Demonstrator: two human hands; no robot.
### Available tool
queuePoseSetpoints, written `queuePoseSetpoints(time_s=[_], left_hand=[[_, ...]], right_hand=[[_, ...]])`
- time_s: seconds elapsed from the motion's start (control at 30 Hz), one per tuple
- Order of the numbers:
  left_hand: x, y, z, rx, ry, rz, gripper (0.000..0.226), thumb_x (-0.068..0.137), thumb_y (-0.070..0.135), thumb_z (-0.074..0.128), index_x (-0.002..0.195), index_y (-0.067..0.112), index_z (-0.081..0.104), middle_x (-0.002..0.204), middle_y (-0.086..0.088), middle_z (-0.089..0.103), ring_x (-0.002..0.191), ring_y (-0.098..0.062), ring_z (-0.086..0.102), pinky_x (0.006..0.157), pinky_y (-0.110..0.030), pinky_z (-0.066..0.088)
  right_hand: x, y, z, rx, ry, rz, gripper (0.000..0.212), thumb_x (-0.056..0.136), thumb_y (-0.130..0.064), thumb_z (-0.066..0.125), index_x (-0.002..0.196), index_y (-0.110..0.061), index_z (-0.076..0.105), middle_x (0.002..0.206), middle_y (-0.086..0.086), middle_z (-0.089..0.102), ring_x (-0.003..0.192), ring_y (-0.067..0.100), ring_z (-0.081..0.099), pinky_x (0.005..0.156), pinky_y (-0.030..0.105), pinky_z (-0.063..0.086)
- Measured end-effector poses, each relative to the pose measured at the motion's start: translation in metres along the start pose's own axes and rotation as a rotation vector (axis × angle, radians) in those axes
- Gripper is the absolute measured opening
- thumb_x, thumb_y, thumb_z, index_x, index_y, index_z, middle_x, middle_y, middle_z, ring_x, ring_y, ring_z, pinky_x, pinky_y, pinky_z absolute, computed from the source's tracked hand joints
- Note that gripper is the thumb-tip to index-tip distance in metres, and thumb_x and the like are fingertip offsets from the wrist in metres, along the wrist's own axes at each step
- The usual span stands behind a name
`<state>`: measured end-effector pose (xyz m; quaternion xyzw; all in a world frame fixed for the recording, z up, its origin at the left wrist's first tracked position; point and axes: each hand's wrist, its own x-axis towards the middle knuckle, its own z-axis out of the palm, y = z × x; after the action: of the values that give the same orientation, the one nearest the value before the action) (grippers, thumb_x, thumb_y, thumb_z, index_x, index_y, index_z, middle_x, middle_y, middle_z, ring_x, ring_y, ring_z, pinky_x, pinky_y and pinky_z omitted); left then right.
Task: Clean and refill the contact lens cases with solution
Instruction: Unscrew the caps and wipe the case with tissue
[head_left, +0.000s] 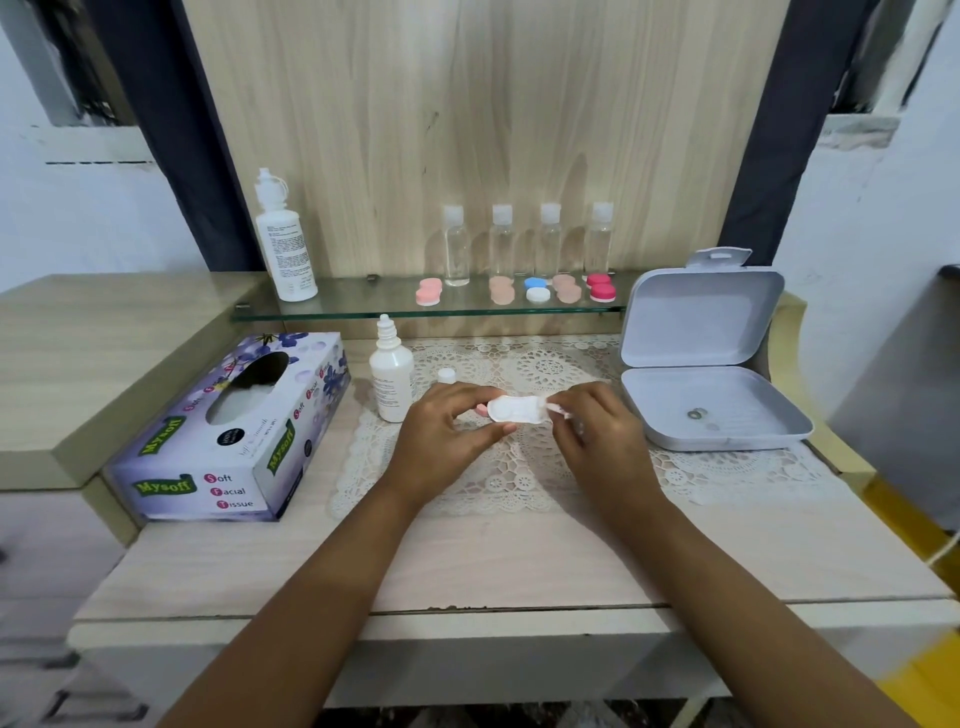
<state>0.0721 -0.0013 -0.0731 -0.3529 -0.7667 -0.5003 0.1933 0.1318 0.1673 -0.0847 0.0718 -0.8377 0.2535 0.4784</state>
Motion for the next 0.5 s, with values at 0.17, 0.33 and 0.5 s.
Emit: queuePoseSetpoints(time_s=[0.17,0.33,0.5], left_hand=[[0.0003,-0.0034,0.001,0.024,-0.002,0.024,0.034,0.067,0.026,0.081,0.1,0.021,0.071,0.093,0.019,0.064,0.093,-0.002,0.053,0.084,-0.018,0.042],[-0.0012,0.0,0.0021,0.022,-0.03,0.047,0.035,0.066,0.033,0.078,0.098,0.022,0.072,0.093,0.018,0.065,0.092,-0.002,0.054,0.085,-0.02,0.042],[-0.0011,-0.0013,0.003,0.041,-0.047,0.047,0.035,0.067,0.028,0.081,0.099,0.019,0.073,0.093,0.019,0.064,0.095,-0.001,0.053,0.086,-0.02,0.042]], right_hand=[[-0.0062,-0.0059,0.0034,0.063,-0.105,-0.087,0.02,0.081,-0.007,0.049,0.087,0.001,0.066,0.084,0.012,0.061,0.077,0.018,0.056,0.072,0.016,0.04],[-0.0011,-0.0058,0.0058,0.029,-0.013,-0.033,0.011,0.078,0.001,0.058,0.086,0.002,0.067,0.082,0.012,0.062,0.077,0.017,0.055,0.07,0.018,0.042],[-0.0033,-0.0096,0.0092,0.033,-0.057,-0.134,0.021,0.083,-0.008,0.049,0.087,0.002,0.067,0.083,0.011,0.063,0.079,0.018,0.054,0.068,0.03,0.046]])
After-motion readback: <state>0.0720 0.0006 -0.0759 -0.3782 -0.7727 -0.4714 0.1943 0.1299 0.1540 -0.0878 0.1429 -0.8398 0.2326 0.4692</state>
